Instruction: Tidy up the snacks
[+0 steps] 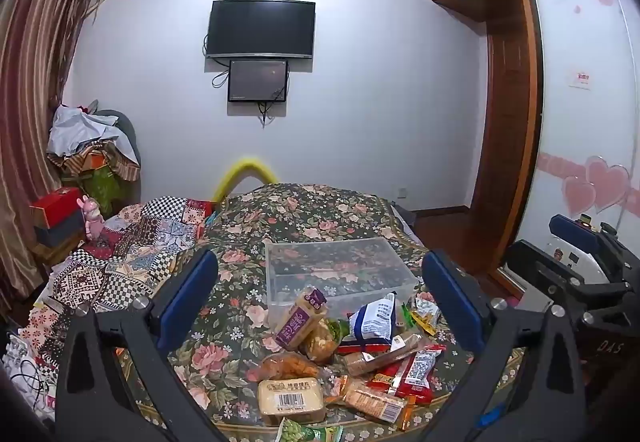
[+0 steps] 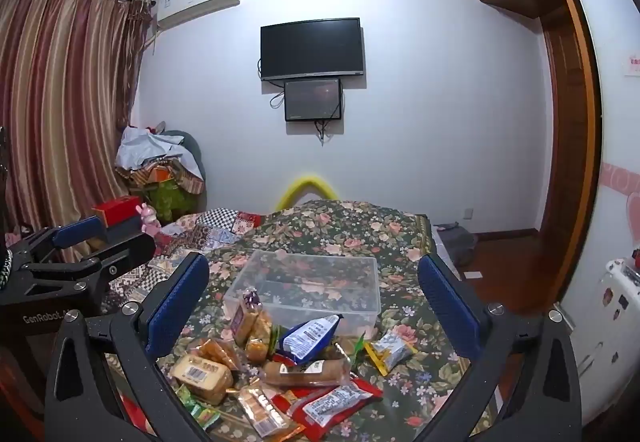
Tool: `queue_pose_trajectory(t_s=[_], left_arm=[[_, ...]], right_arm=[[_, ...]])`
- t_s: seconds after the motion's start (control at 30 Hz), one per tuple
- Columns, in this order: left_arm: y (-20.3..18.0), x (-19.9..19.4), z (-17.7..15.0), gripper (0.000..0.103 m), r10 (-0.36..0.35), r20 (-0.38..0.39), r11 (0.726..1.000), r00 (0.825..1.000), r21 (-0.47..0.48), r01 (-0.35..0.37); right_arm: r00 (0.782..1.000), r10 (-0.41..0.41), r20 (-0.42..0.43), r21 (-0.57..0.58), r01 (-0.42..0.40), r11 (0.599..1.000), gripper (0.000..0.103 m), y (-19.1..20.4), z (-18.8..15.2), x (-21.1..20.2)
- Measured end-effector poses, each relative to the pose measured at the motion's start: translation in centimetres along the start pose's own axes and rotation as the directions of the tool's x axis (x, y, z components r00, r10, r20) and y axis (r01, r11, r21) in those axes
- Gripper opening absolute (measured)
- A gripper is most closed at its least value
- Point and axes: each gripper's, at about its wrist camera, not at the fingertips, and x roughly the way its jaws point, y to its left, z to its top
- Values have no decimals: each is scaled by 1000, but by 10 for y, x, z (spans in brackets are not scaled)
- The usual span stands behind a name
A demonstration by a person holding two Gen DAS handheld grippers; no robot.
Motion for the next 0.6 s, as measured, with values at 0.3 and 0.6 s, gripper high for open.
queue_pose_trajectory(t_s=[0.3,0.6], left_arm=[[3,-4,-1,103,-11,2,1000,1000,1,11],[-2,0,-2,103,-10,-8,1000,1000,4,10]], right_arm=[[1000,-12,14,-9,12,1000,103,3,3,0],[1000,5,11,4,-5,1000,103,1,3,-3]])
